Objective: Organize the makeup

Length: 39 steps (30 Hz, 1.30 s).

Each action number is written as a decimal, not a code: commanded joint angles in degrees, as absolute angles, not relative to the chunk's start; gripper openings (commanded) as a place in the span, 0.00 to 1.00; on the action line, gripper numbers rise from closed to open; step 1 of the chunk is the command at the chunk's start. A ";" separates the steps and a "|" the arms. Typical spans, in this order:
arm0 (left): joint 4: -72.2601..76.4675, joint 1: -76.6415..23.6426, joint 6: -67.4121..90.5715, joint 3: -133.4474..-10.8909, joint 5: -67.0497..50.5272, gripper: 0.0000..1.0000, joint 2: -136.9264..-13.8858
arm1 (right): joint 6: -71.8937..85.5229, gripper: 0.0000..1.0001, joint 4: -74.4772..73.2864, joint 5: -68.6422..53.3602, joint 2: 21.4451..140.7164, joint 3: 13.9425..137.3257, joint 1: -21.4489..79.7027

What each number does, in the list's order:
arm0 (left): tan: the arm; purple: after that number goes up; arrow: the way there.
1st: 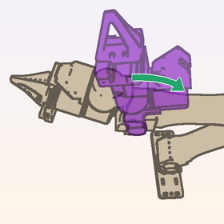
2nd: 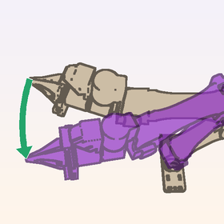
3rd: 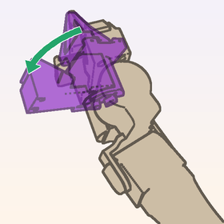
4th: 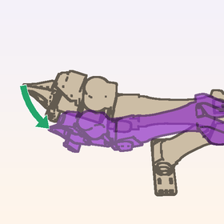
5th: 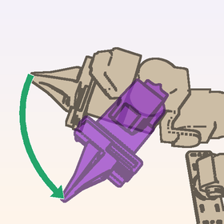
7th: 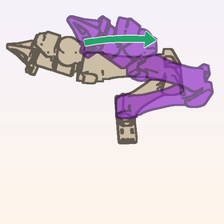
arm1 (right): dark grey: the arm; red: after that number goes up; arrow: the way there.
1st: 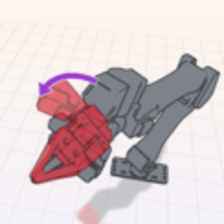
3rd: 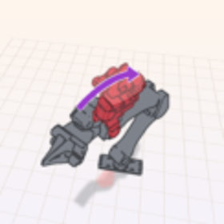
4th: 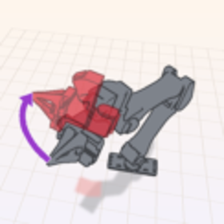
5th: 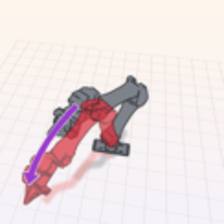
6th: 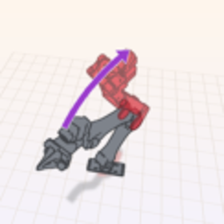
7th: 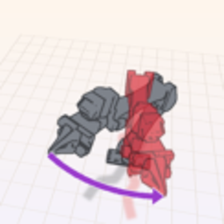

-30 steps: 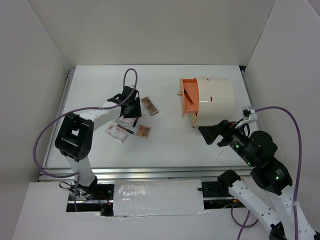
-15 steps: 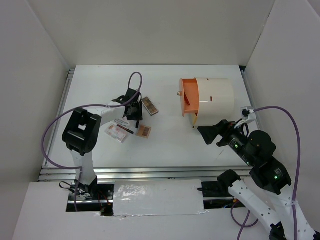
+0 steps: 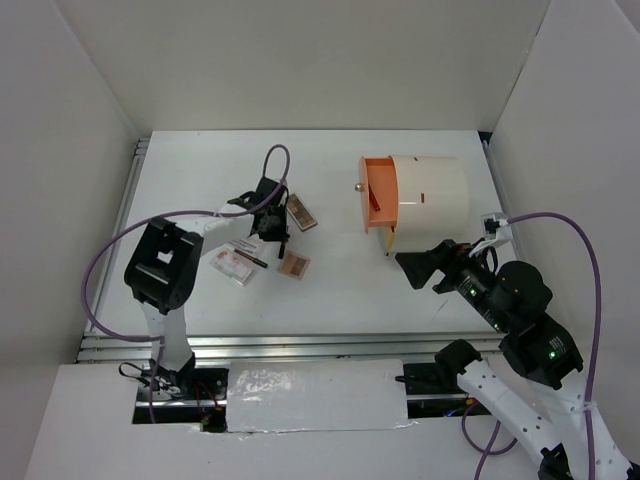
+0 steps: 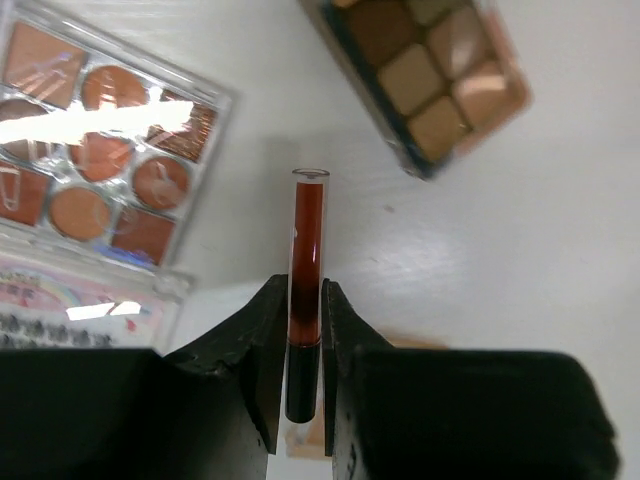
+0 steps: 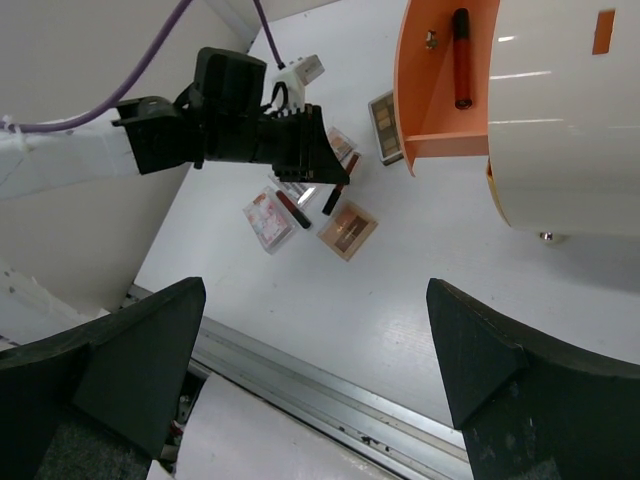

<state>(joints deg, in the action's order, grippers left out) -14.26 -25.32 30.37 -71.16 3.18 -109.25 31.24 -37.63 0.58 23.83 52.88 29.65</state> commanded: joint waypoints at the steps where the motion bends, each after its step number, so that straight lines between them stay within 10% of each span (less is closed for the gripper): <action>1: -14.68 -27.07 32.34 -74.26 1.23 0.17 -101.09 | 31.29 1.00 -34.89 0.26 24.08 52.47 29.97; 16: -1.17 -32.78 52.11 -83.93 -5.61 0.23 -85.78 | 32.35 1.00 -35.86 4.04 22.76 54.14 29.97; 39: 1.41 -39.55 60.21 -106.96 -7.30 0.45 -110.13 | 31.46 1.00 -38.23 4.75 22.76 57.22 29.97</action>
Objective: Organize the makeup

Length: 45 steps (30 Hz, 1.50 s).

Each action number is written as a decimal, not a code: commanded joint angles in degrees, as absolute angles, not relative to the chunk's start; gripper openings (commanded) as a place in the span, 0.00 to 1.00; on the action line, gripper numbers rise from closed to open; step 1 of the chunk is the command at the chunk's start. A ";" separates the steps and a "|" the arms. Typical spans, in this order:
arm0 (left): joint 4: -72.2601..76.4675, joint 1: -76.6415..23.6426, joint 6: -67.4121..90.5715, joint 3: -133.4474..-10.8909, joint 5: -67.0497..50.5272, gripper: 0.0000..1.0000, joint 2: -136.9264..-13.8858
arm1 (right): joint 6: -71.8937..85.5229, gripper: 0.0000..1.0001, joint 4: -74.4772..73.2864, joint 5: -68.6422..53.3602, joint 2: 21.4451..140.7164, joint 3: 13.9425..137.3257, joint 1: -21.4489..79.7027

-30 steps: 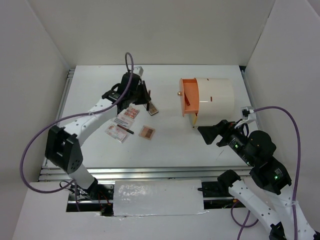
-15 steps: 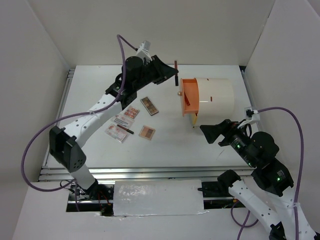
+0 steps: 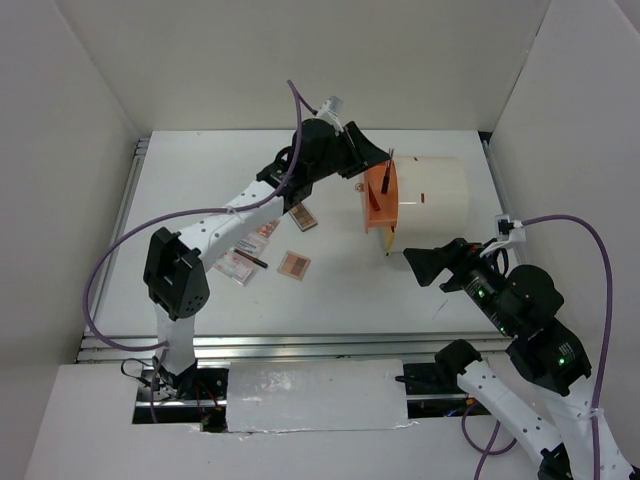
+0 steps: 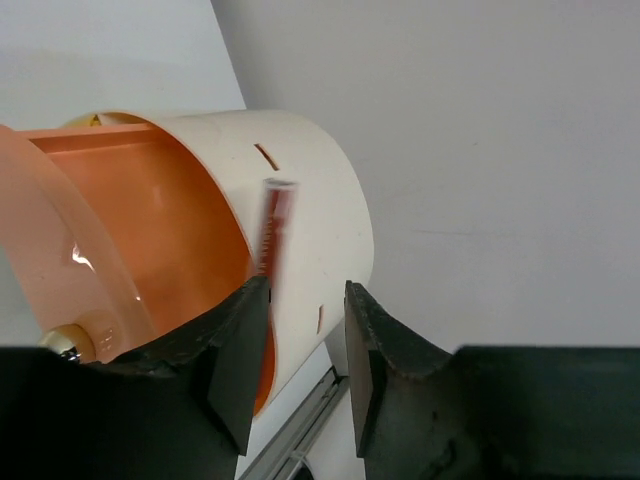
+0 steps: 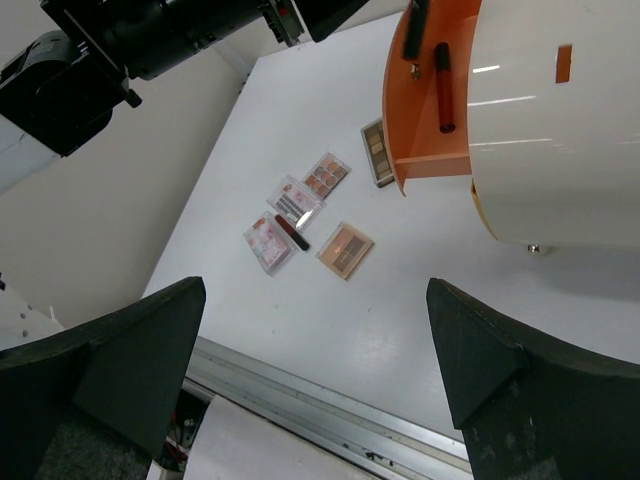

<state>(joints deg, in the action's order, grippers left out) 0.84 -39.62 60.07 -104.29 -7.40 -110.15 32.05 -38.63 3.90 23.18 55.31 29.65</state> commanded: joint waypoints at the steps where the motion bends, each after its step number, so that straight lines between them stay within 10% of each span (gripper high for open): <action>1: 1.15 -39.55 60.03 -107.14 -7.03 0.50 -110.21 | 31.46 1.00 -38.23 4.83 22.68 57.13 29.97; 6: 0.18 -39.64 59.59 -107.14 -6.06 0.76 -110.13 | 31.38 1.00 -38.50 4.92 22.41 57.13 29.97; 11: -2.98 -39.73 56.08 -106.18 -2.65 0.81 -104.34 | 31.29 1.00 -38.85 5.19 22.41 57.04 29.97; 17: -23.69 -39.64 54.22 -96.35 20.79 0.99 -86.24 | 31.02 1.00 -37.62 4.49 22.24 55.29 29.97; 21: -34.35 -39.20 64.39 -80.57 38.90 0.99 -76.75 | 31.20 1.00 -35.16 3.17 22.94 53.62 30.06; 29: -29.02 -32.00 66.90 -61.54 32.10 0.83 -75.14 | 32.08 1.00 -29.97 -1.22 26.10 51.68 29.97; 45: -27.33 -30.15 70.75 -67.23 24.52 0.65 -97.73 | 30.85 1.00 -31.82 -0.88 25.58 52.73 29.97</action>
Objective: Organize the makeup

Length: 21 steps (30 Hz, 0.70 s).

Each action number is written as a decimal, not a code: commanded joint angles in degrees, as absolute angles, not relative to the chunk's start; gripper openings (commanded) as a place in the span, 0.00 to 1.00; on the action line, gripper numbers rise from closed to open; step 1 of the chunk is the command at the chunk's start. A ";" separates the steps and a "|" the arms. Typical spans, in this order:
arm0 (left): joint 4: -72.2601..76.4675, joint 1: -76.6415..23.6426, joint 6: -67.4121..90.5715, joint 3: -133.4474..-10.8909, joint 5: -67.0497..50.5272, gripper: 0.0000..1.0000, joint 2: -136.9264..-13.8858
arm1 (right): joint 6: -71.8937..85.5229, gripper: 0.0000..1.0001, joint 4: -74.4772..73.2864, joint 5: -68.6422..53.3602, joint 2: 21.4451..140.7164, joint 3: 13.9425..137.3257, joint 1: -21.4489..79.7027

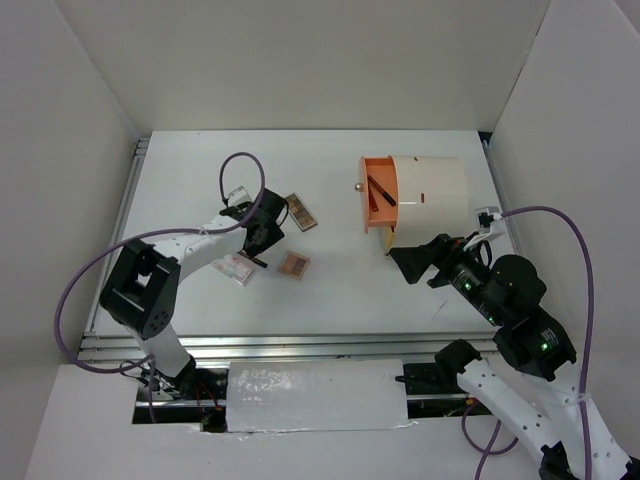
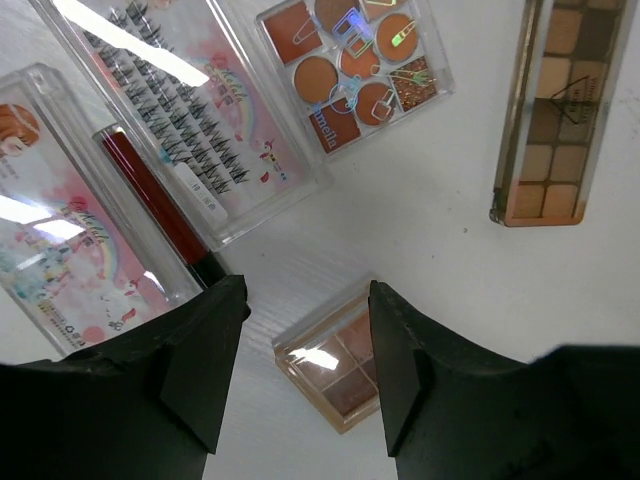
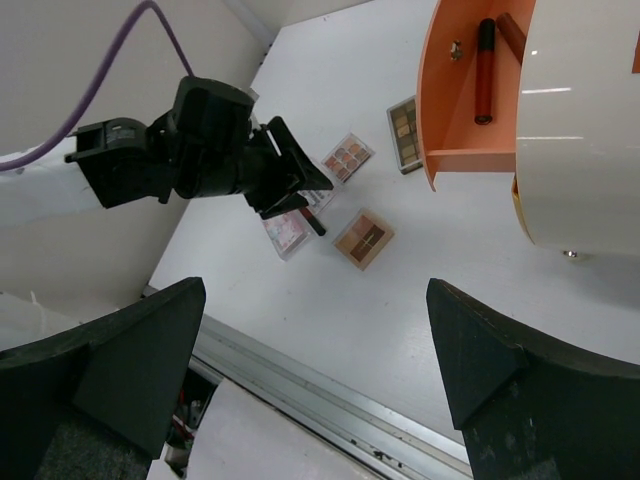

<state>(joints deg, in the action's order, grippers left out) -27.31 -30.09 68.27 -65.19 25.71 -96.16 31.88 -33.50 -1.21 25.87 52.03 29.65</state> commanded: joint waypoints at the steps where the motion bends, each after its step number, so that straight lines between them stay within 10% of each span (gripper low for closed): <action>1: -28.03 -30.15 71.80 -67.24 24.61 0.63 -98.08 | 30.85 1.00 -31.82 -0.79 25.49 52.65 29.97; 21: -29.62 -30.50 76.90 -62.76 27.42 0.56 -98.35 | 30.41 1.00 -31.55 -1.23 26.19 52.47 29.97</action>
<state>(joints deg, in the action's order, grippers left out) -28.56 -30.20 75.11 -63.70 25.58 -100.64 31.24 -33.56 -1.13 25.89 52.03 29.65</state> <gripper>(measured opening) 0.556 0.997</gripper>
